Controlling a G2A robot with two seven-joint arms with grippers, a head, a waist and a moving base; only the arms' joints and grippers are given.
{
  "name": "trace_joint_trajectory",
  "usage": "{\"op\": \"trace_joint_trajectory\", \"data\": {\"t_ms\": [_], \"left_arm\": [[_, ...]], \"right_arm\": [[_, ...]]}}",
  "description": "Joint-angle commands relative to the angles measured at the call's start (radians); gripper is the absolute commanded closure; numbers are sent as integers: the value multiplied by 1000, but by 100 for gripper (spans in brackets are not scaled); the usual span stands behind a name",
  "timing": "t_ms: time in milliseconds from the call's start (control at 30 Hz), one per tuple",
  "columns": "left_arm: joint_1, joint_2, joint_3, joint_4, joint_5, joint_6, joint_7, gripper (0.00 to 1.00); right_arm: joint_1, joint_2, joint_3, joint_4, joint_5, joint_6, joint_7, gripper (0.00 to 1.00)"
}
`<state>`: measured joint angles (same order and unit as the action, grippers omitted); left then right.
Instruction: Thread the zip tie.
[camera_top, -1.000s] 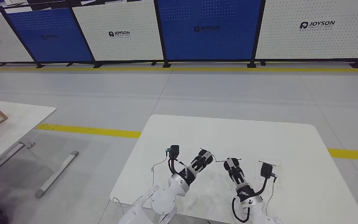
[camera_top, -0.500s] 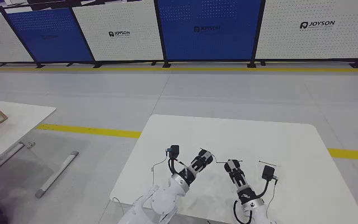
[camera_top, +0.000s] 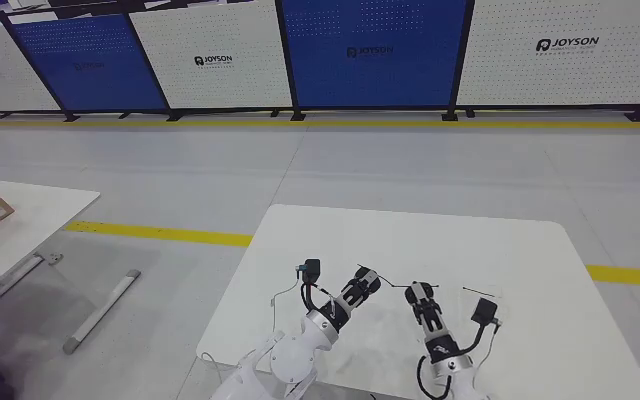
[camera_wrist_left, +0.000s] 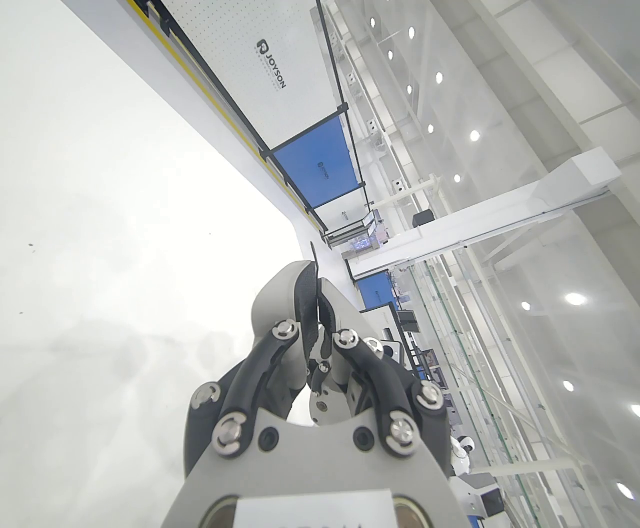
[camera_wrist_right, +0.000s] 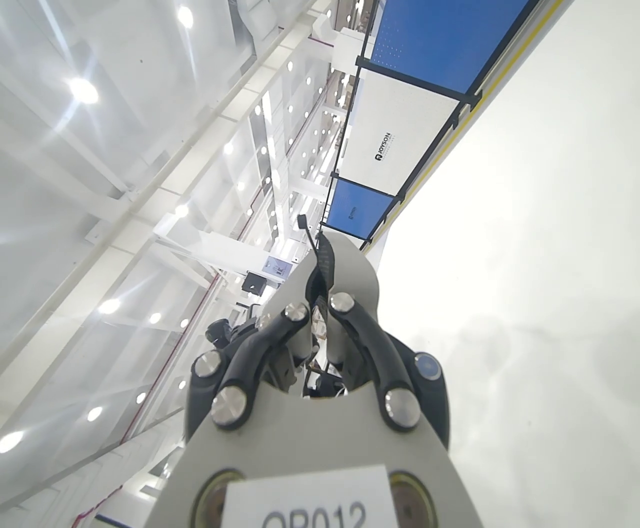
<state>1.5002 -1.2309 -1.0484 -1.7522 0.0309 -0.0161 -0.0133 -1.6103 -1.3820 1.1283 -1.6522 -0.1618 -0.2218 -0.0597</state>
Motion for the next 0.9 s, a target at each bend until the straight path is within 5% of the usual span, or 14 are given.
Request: {"op": "trace_joint_trajectory", "data": {"t_ms": [0,733,867], "left_arm": [[0,0,0,0,0,0,0,100],[0,0,0,0,0,0,0,100],[0,0,0,0,0,0,0,100]], "right_arm": [[0,0,-1,-2,-5,5,-1,100],[-28,1,18,-37,-38,48,-23,100],[-31,-1,24,-40,22,-23,-19,100]]}}
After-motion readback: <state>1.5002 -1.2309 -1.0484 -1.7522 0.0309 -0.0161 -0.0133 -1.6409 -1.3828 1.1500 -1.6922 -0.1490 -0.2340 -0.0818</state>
